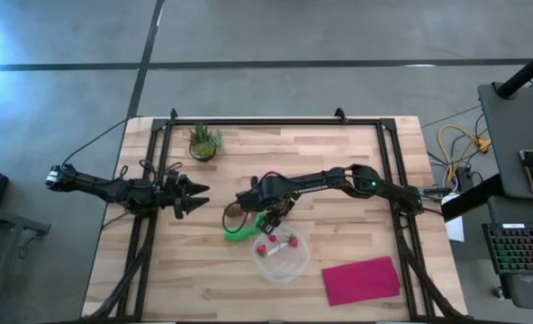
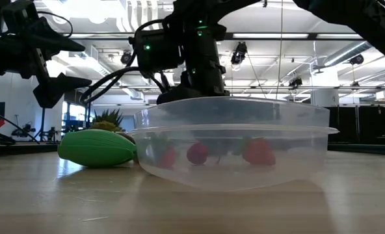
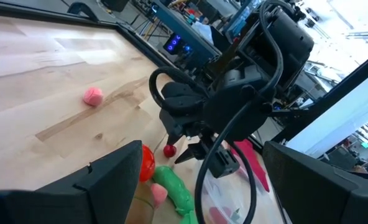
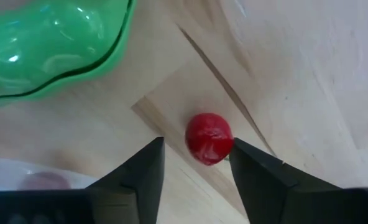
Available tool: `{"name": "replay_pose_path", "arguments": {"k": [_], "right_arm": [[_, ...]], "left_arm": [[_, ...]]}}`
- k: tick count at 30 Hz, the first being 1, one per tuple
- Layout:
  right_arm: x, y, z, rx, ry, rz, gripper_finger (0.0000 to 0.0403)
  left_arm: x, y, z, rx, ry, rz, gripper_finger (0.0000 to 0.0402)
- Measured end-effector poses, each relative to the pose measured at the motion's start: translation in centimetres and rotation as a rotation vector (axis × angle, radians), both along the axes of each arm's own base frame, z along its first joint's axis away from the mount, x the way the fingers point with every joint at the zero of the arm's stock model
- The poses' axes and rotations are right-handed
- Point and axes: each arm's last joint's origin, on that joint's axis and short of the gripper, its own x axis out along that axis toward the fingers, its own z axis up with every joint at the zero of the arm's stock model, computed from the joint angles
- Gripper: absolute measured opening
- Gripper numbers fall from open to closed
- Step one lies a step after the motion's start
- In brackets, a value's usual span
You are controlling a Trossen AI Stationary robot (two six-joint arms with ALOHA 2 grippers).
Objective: Pick and placing Produce into tupperware
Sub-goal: Put the red cherry into the transparent bin
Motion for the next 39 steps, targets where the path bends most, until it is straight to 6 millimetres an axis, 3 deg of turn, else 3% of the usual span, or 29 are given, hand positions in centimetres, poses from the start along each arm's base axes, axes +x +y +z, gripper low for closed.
{"name": "replay_pose_path", "arguments": {"k": [8, 13, 20, 26, 32, 39], "right_arm": [[0.1, -0.2, 0.1, 0.002, -0.009, 0.011, 0.0114], [0.7, -0.3, 1.6, -0.02, -0.07, 0.034, 0.0101], [1.1, -0.4, 7.0, -0.032, -0.189, 0.044, 0.0099], [-0.2, 1.8, 12.0, 0.14, -0.254, 0.098, 0.0106], [-0.7, 4.9, 11.9, 0.24, -0.217, 0.106, 0.0106], [0.3, 7.2, 8.3, 0.288, -0.146, 0.133, 0.0107]], "left_arm": [[0.0, 0.0, 0.0, 0.0, 0.0, 0.0, 0.032], [0.0, 0.0, 0.0, 0.0, -0.001, 0.0, 0.032], [0.0, 0.0, 0.0, 0.0, 0.0, 0.0, 0.032], [0.0, 0.0, 0.0, 0.0, 0.0, 0.0, 0.032], [0.0, 0.0, 0.0, 0.0, 0.002, 0.0, 0.032], [0.0, 0.0, 0.0, 0.0, -0.002, 0.0, 0.032]]}}
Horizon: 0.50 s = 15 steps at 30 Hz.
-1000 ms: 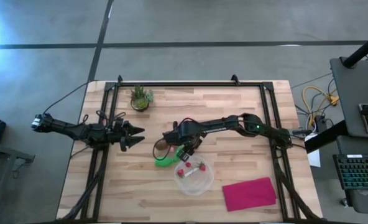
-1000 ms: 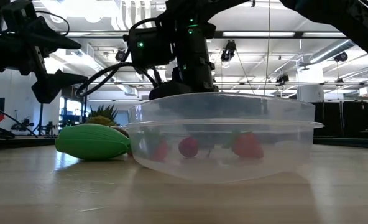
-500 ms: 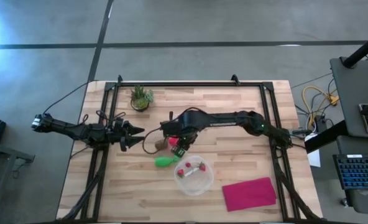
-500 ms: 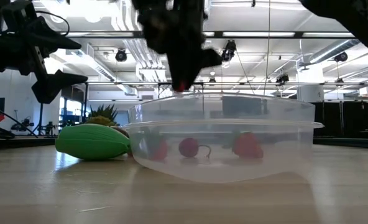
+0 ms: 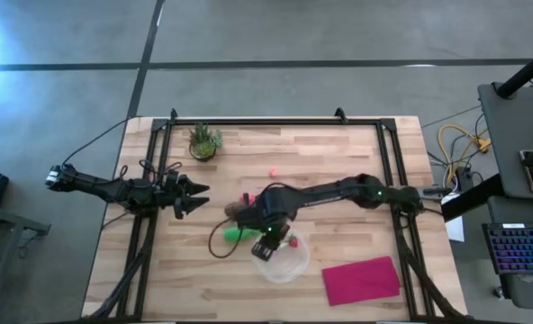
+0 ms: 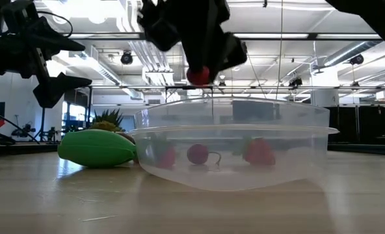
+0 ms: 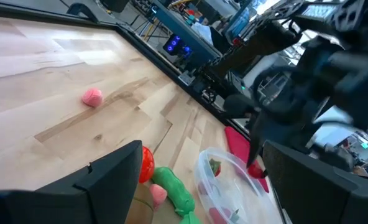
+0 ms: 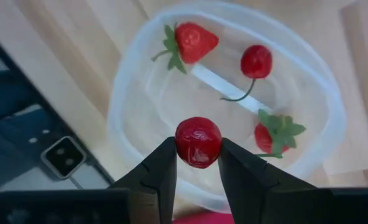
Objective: Pick and placing Produce into tupperware
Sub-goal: Put the red cherry into the transparent bin, then put the top pink peach into the transparent bin
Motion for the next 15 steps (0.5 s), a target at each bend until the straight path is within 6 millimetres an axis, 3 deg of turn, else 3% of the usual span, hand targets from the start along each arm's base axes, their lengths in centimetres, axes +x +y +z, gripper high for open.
{"name": "replay_pose_path", "arguments": {"k": [5, 15], "right_arm": [[0.0, 1.0, -1.0, -0.142, -0.016, 0.061, 0.0129], [-0.1, 0.5, -0.8, -0.231, -0.023, 0.043, 0.0234]], "left_arm": [[0.0, 0.0, 0.0, 0.0, 0.002, 0.0, 0.032], [0.0, 0.0, 0.0, 0.0, 0.001, 0.0, 0.032]]}}
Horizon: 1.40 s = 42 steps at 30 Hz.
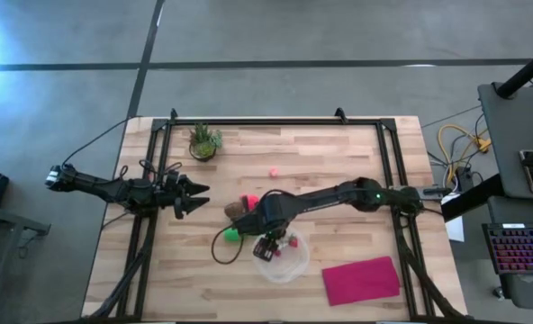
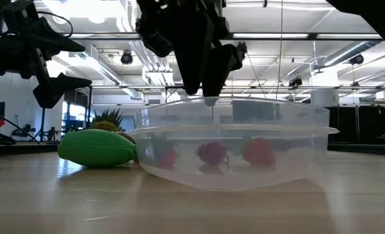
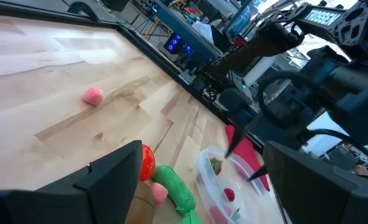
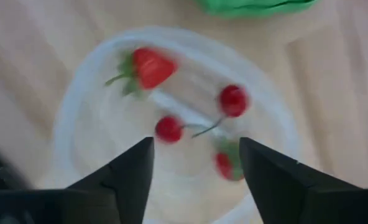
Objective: Pick and placing Produce into tupperware
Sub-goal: Put the top pink peach into the transparent bin
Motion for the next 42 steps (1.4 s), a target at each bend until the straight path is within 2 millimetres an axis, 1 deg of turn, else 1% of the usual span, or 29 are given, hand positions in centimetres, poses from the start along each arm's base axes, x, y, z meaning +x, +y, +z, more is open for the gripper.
{"name": "replay_pose_path", "arguments": {"k": [2, 3, 4, 6, 8, 11, 13, 16, 19, 23, 26, 28, 31, 33, 35, 38, 42], "right_arm": [[0.0, -0.9, 0.6, -0.055, -0.014, -0.008, 0.0245], [0.0, -1.7, 1.1, -0.071, -0.031, -0.014, 0.0248], [0.1, -2.7, 1.6, -0.074, -0.042, -0.025, 0.025], [0.0, -5.4, 2.4, -0.055, -0.046, -0.055, 0.025], [0.0, -8.6, 2.5, -0.041, -0.021, -0.108, 0.0247], [0.1, -13.5, 1.7, -0.054, -0.002, -0.196, 0.0241], [0.0, -16.2, 1.3, -0.047, 0.001, -0.224, 0.0239], [-0.4, -19.0, 0.9, -0.085, 0.009, -0.217, 0.0238], [-0.6, -20.7, 0.9, -0.101, -0.001, -0.236, 0.0238], [-0.3, -22.3, 0.7, -0.112, -0.062, -0.256, 0.0238], [0.2, -23.0, 0.3, -0.12, -0.122, -0.28, 0.0238], [0.3, -23.4, -0.5, -0.119, -0.134, -0.303, 0.0238], [-0.1, -23.9, -2.0, -0.113, -0.086, -0.332, 0.0238], [-0.4, -24.0, -3.1, -0.122, -0.049, -0.336, 0.0238], [-0.7, -24.1, -3.8, -0.171, -0.022, -0.335, 0.0238], [-0.5, -24.1, -4.7, -0.178, -0.036, -0.319, 0.0238], [-0.3, -24.1, -5.5, -0.163, -0.063, -0.318, 0.0238]], "left_arm": [[0.0, 0.0, 0.0, 0.0, 0.0, 0.0, 0.032], [0.0, 0.0, 0.0, 0.0, 0.002, 0.0, 0.032], [0.0, 0.0, 0.0, 0.0, 0.001, -0.001, 0.032], [0.0, 0.0, 0.0, 0.0, -0.002, 0.0, 0.032], [0.0, 0.0, 0.0, 0.0, 0.0, 0.0, 0.032], [0.0, 0.0, 0.0, 0.0, 0.001, 0.0, 0.032], [0.0, 0.0, 0.0, 0.0, 0.0, -0.001, 0.032], [0.0, 0.0, 0.0, 0.0, 0.001, -0.001, 0.032], [0.0, 0.0, 0.0, 0.0, 0.0, 0.0, 0.032], [0.0, 0.0, 0.0, 0.0, 0.0, 0.0, 0.032], [0.0, 0.0, 0.0, 0.0, -0.001, 0.0, 0.032], [0.0, 0.0, 0.0, 0.0, 0.0, 0.0, 0.032], [0.0, 0.0, 0.0, 0.0, -0.001, 0.0, 0.032], [0.0, 0.0, 0.0, 0.0, -0.001, 0.0, 0.032], [0.0, 0.0, 0.0, 0.0, 0.0, 0.0, 0.032], [0.0, 0.0, 0.0, 0.0, 0.0, 0.0, 0.032], [0.0, 0.0, 0.0, 0.0, -0.001, 0.0, 0.032]]}}
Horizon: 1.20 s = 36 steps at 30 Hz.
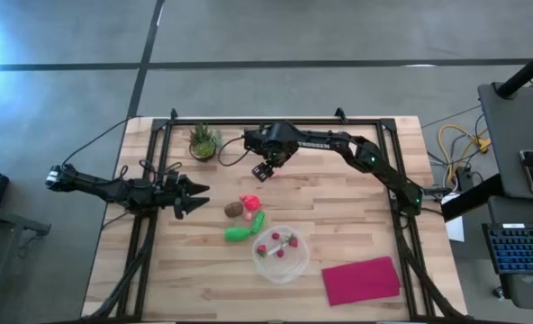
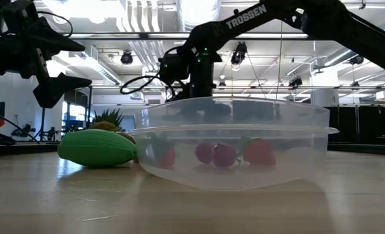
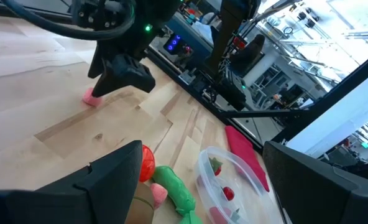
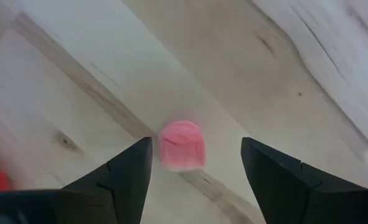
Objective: Pick and placing Produce into tupperware
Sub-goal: Put the top pink peach into the transparent bin
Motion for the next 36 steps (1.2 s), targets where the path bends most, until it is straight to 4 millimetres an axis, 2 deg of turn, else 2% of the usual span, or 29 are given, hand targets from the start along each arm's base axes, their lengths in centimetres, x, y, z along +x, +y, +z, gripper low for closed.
{"name": "replay_pose_path", "arguments": {"k": [6, 12, 36], "right_arm": [[-0.2, 0.1, -1.1, 0.012, 0.013, -0.004, 0.0238], [-0.2, 0.3, -1.3, 0.014, 0.015, 0.0, 0.0234], [-0.5, 0.9, -2.3, 0.05, 0.038, 0.011, 0.014]], "left_arm": [[0.0, 0.0, 0.0, 0.0, 0.002, 0.0, 0.032], [0.0, 0.0, 0.0, 0.0, 0.001, 0.0, 0.032], [0.0, 0.0, 0.0, 0.0, 0.0, -0.001, 0.032]]}}
